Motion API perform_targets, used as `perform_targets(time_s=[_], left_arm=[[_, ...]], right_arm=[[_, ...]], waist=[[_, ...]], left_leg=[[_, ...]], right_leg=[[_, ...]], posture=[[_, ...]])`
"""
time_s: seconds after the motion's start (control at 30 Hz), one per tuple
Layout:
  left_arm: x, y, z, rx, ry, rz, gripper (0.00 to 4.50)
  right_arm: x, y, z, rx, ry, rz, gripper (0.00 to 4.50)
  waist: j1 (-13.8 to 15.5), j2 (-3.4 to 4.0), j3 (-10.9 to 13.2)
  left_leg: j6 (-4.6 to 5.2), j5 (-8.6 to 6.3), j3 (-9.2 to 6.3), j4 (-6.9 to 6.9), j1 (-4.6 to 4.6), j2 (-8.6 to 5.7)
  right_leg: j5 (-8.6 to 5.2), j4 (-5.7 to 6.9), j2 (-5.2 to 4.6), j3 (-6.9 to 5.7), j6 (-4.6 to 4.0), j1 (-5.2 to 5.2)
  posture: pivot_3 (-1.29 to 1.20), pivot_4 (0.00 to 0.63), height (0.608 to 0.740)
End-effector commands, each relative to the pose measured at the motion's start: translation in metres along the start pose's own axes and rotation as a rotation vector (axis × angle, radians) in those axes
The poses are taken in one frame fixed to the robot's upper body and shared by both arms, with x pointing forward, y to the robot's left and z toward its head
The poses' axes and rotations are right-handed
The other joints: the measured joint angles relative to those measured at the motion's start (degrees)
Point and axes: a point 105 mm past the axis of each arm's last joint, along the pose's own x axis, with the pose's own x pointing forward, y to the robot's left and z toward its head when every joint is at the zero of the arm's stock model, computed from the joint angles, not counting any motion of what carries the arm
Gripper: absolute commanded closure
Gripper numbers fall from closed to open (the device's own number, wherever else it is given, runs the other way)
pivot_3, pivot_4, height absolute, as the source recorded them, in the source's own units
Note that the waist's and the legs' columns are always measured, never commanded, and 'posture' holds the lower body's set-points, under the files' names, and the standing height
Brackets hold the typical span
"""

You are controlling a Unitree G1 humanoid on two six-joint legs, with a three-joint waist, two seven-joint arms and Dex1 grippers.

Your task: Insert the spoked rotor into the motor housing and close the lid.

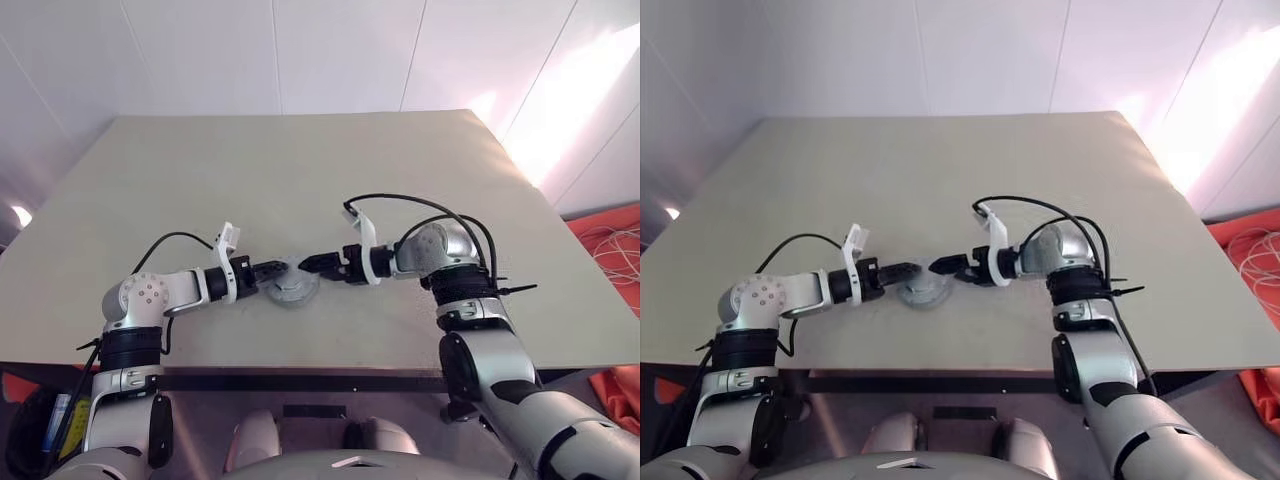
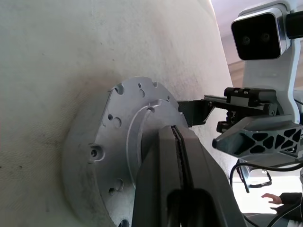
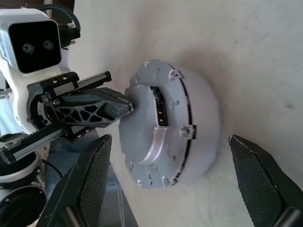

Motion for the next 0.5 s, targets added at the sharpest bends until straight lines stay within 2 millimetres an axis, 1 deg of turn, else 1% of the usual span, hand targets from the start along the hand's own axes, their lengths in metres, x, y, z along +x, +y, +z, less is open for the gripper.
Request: perform_targets(time_s=[0.03,0.17,0.3,0.43,0.47,0.5], left_arm=[[-0.001,0.012,-0.001,0.000,0.005,0.075,4.50],[-0.001,0.011,0.000,0.001,0.000,0.075,4.50],[0.001,0.011,0.001,0.002,-0.004,0.072,4.50],[0.002,0.010,0.002,0.005,-0.010,0.069,4.50],[0.002,0.010,0.002,0.005,-0.011,0.069,4.50],[0.002,0.010,0.002,0.006,-0.012,0.069,4.50]], right_arm=[[0.005,0.013,0.004,0.008,-0.003,0.047,0.02],[0.006,0.020,0.013,0.014,-0.027,0.070,0.02],[0.011,0.040,0.025,0.021,-0.056,0.140,0.02],[0.017,0.060,0.027,0.024,-0.051,0.203,0.02],[0.018,0.063,0.026,0.025,-0.047,0.214,0.02],[0.018,0.065,0.025,0.025,-0.044,0.220,0.02]], waist=[[0.02,0.00,0.00],[-0.01,0.00,0.00],[-0.04,0.01,0.01],[-0.09,0.01,0.01],[-0.09,0.01,0.01],[-0.08,0.01,0.01]], left_leg=[[0.00,0.00,0.00,0.00,-0.02,0.00],[-0.02,0.00,0.00,-0.01,-0.02,0.00],[-0.07,0.03,0.01,-0.01,-0.02,0.01],[-0.08,0.04,0.00,-0.03,-0.12,0.04],[-0.08,0.04,-0.01,-0.04,-0.13,0.05],[-0.08,0.04,-0.01,-0.05,-0.15,0.04]], right_leg=[[0.00,-0.01,0.00,0.00,-0.01,-0.01],[0.00,0.00,0.00,0.00,-0.01,-0.01],[0.00,0.01,0.01,0.00,0.00,-0.06],[0.01,0.02,0.05,0.00,-0.03,-0.20],[0.03,0.03,0.06,0.00,-0.10,-0.23],[0.16,0.04,0.06,0.00,-0.38,-0.26]], posture=[[0.00,0.000,0.740],[0.00,0.000,0.740],[0.00,0.000,0.740],[0.00,0.000,0.740],[0.00,0.000,0.740],[0.00,0.000,0.740]])
